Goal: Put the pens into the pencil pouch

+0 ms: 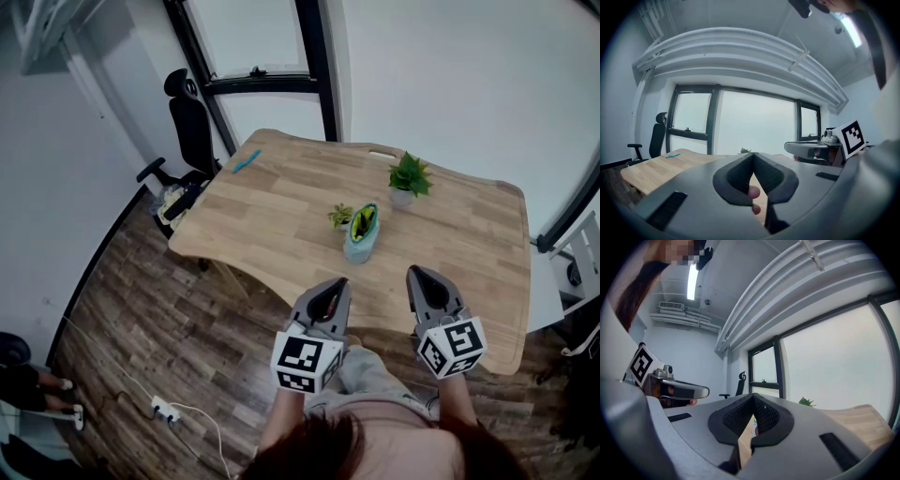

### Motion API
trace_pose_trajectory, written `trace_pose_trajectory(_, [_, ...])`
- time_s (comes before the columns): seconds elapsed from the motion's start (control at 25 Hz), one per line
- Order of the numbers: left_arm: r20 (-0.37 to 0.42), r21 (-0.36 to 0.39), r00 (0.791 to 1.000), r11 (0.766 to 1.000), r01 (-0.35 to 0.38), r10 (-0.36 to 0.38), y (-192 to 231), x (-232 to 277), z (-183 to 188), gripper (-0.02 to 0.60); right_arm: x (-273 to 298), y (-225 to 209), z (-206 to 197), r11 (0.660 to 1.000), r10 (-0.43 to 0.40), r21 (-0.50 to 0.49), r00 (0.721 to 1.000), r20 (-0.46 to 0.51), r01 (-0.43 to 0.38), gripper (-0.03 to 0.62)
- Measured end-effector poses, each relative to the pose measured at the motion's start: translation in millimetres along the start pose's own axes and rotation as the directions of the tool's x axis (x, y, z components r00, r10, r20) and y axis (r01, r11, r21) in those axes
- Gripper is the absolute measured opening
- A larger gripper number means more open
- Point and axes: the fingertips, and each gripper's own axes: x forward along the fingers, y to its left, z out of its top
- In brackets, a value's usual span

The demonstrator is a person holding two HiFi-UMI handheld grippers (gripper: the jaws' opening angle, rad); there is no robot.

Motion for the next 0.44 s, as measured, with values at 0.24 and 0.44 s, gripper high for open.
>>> trace_pose_trajectory(0.24, [-0.006,-0.019,1.000,1.000,0.008,-0.008,-1.6,1.3,-2.0,0.002,-1.2,-1.5,1.3,1.000,-0.002,0.017,1.000,0.003,0.002,0.000])
trace_pose_trajectory(0.44, [-0.007,-0.024,1.000,1.000,0.008,-0.008,-1.6,4.0,-2.5,0.002,-1.2,-3.1,1.6,0.999,0.006,0.038,1.000,0.010,-0.007,0.000])
